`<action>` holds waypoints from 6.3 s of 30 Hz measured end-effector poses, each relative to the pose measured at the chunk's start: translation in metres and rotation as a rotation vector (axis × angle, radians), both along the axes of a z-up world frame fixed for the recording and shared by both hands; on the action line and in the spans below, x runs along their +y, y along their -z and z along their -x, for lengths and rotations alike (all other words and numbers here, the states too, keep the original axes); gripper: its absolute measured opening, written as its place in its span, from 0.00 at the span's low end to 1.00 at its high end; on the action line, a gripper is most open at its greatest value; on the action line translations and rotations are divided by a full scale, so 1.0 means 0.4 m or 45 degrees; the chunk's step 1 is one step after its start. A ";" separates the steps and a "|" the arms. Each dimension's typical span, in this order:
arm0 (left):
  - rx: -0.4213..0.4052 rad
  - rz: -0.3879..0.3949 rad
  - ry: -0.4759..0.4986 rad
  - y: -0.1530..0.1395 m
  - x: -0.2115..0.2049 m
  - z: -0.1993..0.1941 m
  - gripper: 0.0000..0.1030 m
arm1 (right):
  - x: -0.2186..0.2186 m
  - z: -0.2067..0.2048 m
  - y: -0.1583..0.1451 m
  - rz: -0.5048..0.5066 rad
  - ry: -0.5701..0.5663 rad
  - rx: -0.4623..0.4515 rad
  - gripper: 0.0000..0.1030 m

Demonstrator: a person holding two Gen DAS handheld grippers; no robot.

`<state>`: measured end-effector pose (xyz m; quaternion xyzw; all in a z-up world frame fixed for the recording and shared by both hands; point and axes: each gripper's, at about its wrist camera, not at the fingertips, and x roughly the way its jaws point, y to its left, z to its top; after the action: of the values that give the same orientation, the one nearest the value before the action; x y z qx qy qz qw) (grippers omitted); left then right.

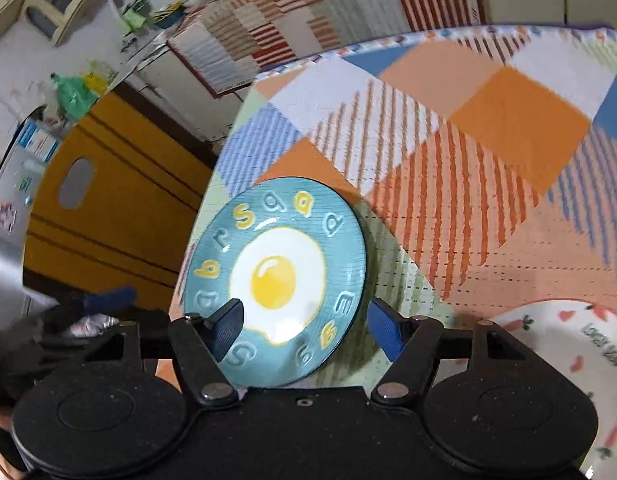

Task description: Organize plates and bowls

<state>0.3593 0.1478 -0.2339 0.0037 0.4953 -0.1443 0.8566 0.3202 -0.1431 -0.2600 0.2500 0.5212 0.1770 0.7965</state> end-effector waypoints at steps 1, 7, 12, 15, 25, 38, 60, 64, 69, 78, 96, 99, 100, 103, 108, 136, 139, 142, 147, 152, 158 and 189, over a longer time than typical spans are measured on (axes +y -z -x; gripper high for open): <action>0.012 -0.020 -0.008 0.018 0.002 -0.003 0.77 | 0.003 -0.004 0.014 0.008 -0.009 -0.004 0.71; 0.046 -0.028 -0.074 0.086 0.038 -0.030 0.65 | 0.019 -0.013 0.078 0.022 -0.022 -0.051 0.68; 0.051 0.008 -0.092 0.119 0.053 -0.036 0.34 | 0.026 -0.029 0.104 0.020 0.009 -0.086 0.46; 0.053 0.053 -0.096 0.122 0.055 -0.039 0.28 | 0.024 -0.032 0.106 0.015 0.012 -0.090 0.39; 0.173 0.164 -0.161 0.141 0.091 -0.057 0.13 | 0.030 -0.026 0.157 -0.036 0.040 -0.087 0.26; 0.122 0.223 -0.087 0.044 0.088 0.012 0.13 | 0.013 0.059 0.079 0.035 -0.060 -0.219 0.16; -0.026 0.209 0.204 -0.185 -0.182 0.268 0.13 | -0.210 0.412 -0.172 0.145 0.076 -0.414 0.18; 0.007 0.191 0.257 -0.157 -0.240 0.288 0.14 | -0.252 0.468 -0.161 0.167 0.141 -0.414 0.18; 0.062 0.158 0.317 -0.112 -0.307 0.289 0.15 | -0.301 0.494 -0.110 0.176 0.167 -0.365 0.19; 0.127 0.050 0.351 -0.023 -0.410 0.269 0.16 | -0.365 0.502 -0.007 0.162 0.224 -0.269 0.19; 0.153 -0.045 0.390 0.065 -0.465 0.255 0.20 | -0.379 0.453 0.072 0.226 0.214 -0.109 0.21; 0.178 -0.033 0.388 0.071 -0.460 0.247 0.20 | -0.376 0.449 0.074 0.251 0.209 -0.106 0.21; 0.179 -0.035 0.389 0.072 -0.461 0.246 0.20 | -0.374 0.448 0.073 0.255 0.205 -0.104 0.21; 0.176 -0.045 0.383 0.078 -0.461 0.244 0.21 | -0.365 0.444 0.070 0.279 0.200 -0.101 0.21; 0.175 -0.037 0.383 0.084 -0.460 0.241 0.21 | -0.345 0.434 0.067 0.335 0.222 -0.079 0.22; 0.021 -0.090 0.388 -0.063 -0.484 0.343 0.21 | -0.316 0.494 -0.059 0.618 0.312 -0.182 0.28; 0.010 -0.149 0.392 -0.101 -0.491 0.384 0.21 | -0.316 0.526 -0.104 0.616 0.290 -0.218 0.28; -0.020 -0.198 0.421 -0.135 -0.494 0.432 0.21 | -0.312 0.550 -0.139 0.604 0.237 -0.254 0.28; -0.022 -0.207 0.449 -0.187 -0.491 0.491 0.25 | -0.300 0.604 -0.204 0.582 0.160 -0.341 0.28; -0.028 -0.204 0.467 -0.231 -0.494 0.553 0.32 | -0.291 0.672 -0.266 0.568 0.112 -0.427 0.31; -0.043 -0.213 0.470 -0.269 -0.517 0.628 0.40 | -0.298 0.755 -0.301 0.594 0.066 -0.485 0.51; 0.094 -0.261 0.443 0.037 -0.717 0.660 0.69 | -0.482 0.798 0.083 0.270 0.216 -0.210 0.53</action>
<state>0.0952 -0.1391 -0.2487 0.1710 0.5303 -0.2390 0.7953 0.0008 -0.3357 -0.2931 0.1925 0.4468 0.0730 0.8706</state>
